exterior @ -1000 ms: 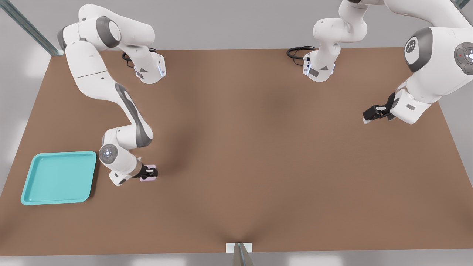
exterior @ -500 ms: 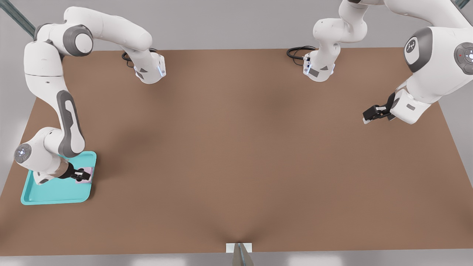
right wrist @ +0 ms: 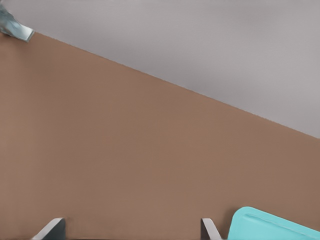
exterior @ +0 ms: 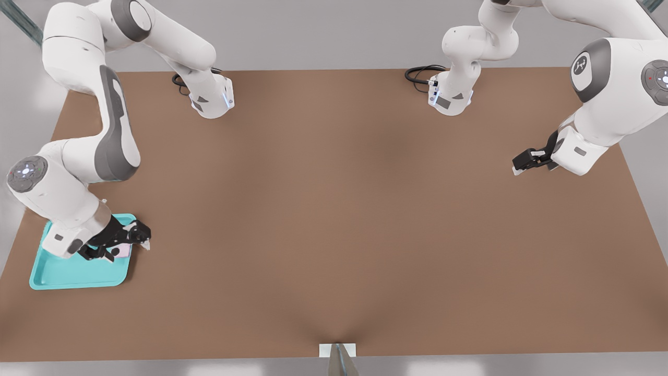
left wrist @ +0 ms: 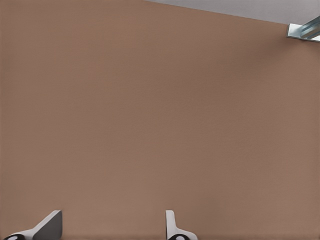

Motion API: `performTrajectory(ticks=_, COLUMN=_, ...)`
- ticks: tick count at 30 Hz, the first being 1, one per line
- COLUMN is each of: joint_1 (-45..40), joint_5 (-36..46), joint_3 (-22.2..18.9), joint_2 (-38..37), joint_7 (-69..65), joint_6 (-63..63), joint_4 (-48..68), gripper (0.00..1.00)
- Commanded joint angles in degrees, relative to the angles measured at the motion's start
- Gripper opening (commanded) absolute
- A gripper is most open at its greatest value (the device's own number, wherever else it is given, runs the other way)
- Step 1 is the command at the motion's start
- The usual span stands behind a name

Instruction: Keep left arm still and place phone on the tray with right arm

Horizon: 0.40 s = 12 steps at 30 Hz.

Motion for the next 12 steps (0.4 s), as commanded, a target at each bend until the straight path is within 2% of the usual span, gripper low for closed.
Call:
performTrajectory(ticks=1, joint_1=11.18, joint_5=-0.38, joint_3=-8.88, joint_2=-5.71, joint_7=14.9, joint_6=-13.78, joint_4=-0.35, gripper=1.0)
performTrajectory(ticks=2, joint_1=20.07, joint_5=5.43, joint_3=-20.23, joint_2=-12.21, joint_7=14.82, joint_6=-12.99, joint_4=-6.23, gripper=1.0)
performTrajectory(ticks=3, joint_1=25.52, joint_5=6.75, joint_3=-27.61, joint_2=-16.34, joint_7=14.9, joint_6=-12.99, joint_4=-10.19, gripper=1.0)
performTrajectory(ticks=4, joint_1=28.33, joint_5=11.13, joint_3=-32.53, joint_2=-19.33, joint_7=14.9, joint_6=-12.03, joint_4=-13.43, gripper=1.0)
performTrajectory(ticks=5, joint_1=31.24, joint_5=11.32, joint_3=-36.14, joint_2=-23.37, joint_7=14.99, joint_6=-10.45, joint_4=-19.06, gripper=1.0)
performTrajectory(ticks=7, joint_1=32.04, joint_5=11.5, joint_3=-37.82, joint_2=-24.53, joint_7=14.64, joint_6=-13.52, joint_4=-18.28, gripper=1.0)
performTrajectory(ticks=12, joint_1=33.71, joint_5=12.47, joint_3=-38.0, joint_2=-25.41, joint_7=17.01, joint_6=-13.34, joint_4=-18.81, gripper=1.0)
